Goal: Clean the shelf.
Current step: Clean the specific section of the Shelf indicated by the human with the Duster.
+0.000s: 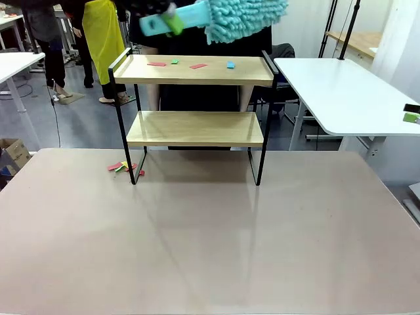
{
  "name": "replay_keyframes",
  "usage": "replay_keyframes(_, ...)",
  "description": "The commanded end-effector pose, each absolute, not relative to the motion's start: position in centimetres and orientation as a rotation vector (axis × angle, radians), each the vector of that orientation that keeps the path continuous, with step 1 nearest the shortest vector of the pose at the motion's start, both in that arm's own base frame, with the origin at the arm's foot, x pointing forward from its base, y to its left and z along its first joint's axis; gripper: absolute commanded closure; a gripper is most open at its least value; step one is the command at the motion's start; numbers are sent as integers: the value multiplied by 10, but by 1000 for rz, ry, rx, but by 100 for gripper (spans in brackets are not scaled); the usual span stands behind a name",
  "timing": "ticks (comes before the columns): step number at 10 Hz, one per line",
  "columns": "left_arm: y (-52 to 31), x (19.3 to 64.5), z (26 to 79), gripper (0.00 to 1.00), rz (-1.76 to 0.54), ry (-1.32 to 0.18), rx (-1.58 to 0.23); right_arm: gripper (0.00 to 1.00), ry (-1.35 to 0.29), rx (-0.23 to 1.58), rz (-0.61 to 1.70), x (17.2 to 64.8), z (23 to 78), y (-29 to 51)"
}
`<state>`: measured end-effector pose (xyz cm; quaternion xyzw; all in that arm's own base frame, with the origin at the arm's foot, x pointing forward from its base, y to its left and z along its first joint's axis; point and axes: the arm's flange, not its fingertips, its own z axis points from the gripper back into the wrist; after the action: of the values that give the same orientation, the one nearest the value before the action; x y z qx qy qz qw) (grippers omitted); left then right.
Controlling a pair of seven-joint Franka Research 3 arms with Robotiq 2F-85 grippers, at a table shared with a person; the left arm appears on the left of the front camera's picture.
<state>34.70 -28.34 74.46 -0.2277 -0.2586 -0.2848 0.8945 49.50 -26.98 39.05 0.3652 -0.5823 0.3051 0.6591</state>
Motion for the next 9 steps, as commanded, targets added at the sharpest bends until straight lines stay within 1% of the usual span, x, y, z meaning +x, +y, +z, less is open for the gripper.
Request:
replay_keyframes(1, -320, 359, 766, 87, -444, -507, -359, 0, -1319, 824, 696, 496, 393, -268)
replay_keyframes(2, -341, 362, 768, 87, -369, -506, -295, 0, -1319, 824, 696, 496, 393, -268)
replay_keyframes(5, -403, 376, 767, 87, -257, -512, -198, 0, -1319, 824, 696, 496, 393, -268)
replay_keyframes(7, -426, 390, 761, 87, -216, -528, -163, 0, -1319, 824, 696, 496, 393, -268)
replay_keyframes(9, -447, 399, 744, 87, -181, -501, -152, 0, -1319, 824, 696, 496, 393, -268)
